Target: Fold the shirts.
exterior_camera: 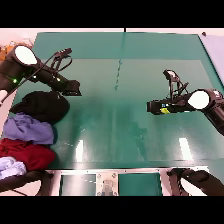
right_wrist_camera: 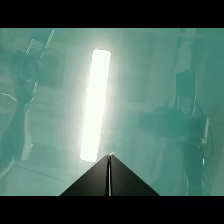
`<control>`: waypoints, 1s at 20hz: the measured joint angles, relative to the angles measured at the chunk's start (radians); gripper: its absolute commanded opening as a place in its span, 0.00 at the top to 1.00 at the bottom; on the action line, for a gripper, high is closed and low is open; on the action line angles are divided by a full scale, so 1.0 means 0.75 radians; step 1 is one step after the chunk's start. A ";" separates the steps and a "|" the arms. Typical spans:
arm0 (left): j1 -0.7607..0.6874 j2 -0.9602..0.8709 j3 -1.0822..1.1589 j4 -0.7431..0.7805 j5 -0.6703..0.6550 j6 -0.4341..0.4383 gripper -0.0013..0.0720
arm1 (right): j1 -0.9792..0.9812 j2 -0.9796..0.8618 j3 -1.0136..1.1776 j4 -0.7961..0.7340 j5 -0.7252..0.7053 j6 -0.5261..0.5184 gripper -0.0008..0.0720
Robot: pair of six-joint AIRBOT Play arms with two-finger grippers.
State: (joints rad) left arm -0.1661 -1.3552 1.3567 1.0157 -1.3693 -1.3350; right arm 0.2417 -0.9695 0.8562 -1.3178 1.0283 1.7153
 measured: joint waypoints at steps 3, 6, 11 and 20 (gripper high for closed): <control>0.000 0.000 0.000 -0.001 0.000 0.000 0.95 | 0.000 0.000 -0.003 0.000 0.000 0.001 0.97; 0.000 0.000 0.000 -0.003 0.000 0.000 0.95 | 0.000 0.000 -0.004 0.000 0.000 0.001 0.97; 0.000 0.000 0.000 -0.004 0.001 0.001 0.95 | 0.000 0.000 -0.004 0.000 -0.001 0.001 0.97; -0.001 0.000 0.000 -0.006 0.091 0.001 0.95 | 0.001 -0.001 -0.006 0.001 -0.087 0.001 0.97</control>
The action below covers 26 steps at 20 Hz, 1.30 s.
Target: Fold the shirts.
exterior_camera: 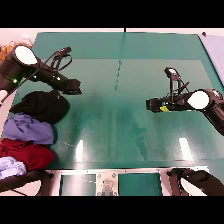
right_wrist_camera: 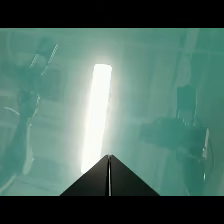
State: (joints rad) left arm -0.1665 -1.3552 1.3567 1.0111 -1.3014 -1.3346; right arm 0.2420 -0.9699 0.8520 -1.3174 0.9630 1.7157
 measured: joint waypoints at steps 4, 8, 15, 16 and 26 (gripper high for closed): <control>0.001 0.000 0.000 0.148 0.143 0.001 0.45 | 0.000 0.000 0.000 0.001 -0.028 0.000 0.85; 0.004 -0.001 -0.013 0.661 0.221 -0.023 0.00 | 0.000 -0.001 0.000 0.001 -0.050 0.000 0.60; 0.188 -0.128 -0.111 1.053 0.226 -0.142 0.00 | 0.000 -0.001 0.000 0.000 -0.097 0.000 0.42; 0.228 -0.151 -0.128 1.067 0.213 -0.158 0.00 | 0.000 -0.001 0.000 0.000 -0.101 0.000 0.42; 0.372 -0.240 -0.160 0.896 0.050 -0.112 0.95 | 0.000 -0.001 0.017 -0.001 -0.107 0.000 0.77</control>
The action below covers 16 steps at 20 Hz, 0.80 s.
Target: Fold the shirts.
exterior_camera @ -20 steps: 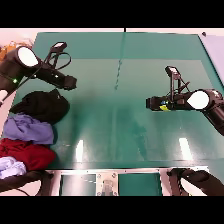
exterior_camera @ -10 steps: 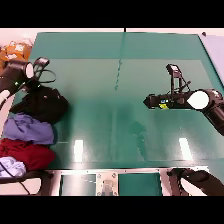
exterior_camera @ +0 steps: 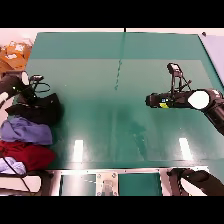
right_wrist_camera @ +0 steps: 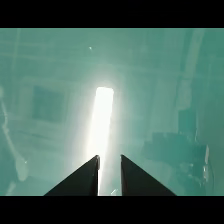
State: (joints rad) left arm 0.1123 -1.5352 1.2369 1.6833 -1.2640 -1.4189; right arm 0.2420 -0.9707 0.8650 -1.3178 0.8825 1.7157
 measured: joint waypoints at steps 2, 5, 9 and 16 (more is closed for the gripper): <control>-0.034 0.050 0.107 -0.041 -0.037 0.016 0.95 | -0.011 0.001 0.022 0.000 0.002 0.000 0.77; -0.165 0.172 0.321 -0.129 -0.061 0.031 0.95 | -0.058 0.001 0.075 -0.002 0.039 0.000 0.77; -0.419 0.283 0.571 -0.312 -0.077 0.025 0.95 | -0.165 0.001 0.154 -0.003 0.106 -0.001 0.78; -0.846 0.226 0.595 -0.518 0.031 -0.036 0.86 | -0.315 0.001 0.242 -0.003 0.243 -0.023 0.59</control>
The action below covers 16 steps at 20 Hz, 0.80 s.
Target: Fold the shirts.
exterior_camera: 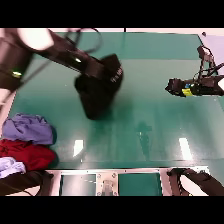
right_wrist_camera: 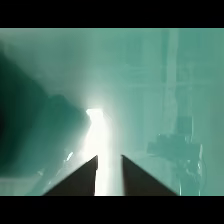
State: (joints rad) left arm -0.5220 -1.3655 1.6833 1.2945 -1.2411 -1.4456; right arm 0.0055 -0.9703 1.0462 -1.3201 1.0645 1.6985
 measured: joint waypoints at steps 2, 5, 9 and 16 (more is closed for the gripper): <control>-0.051 -0.073 -0.023 -0.047 0.018 -0.016 0.13 | -0.012 0.000 0.006 0.001 0.032 -0.005 0.46; -0.036 -0.150 -0.033 -0.083 0.019 -0.060 0.13 | -0.027 0.000 0.010 0.001 0.079 -0.010 0.44; 0.161 -0.180 0.001 -0.096 -0.128 -0.099 0.13 | -0.110 0.001 -0.060 0.003 0.137 -0.022 0.44; 0.467 -0.221 -0.334 -0.160 -0.133 -0.082 0.13 | -0.141 -0.122 -0.419 0.403 -0.016 -0.302 0.24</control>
State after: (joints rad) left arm -0.1719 -1.5314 1.4326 1.1744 -1.3411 -1.5070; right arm -0.1005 -1.0615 0.7319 -1.0180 1.0527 1.4723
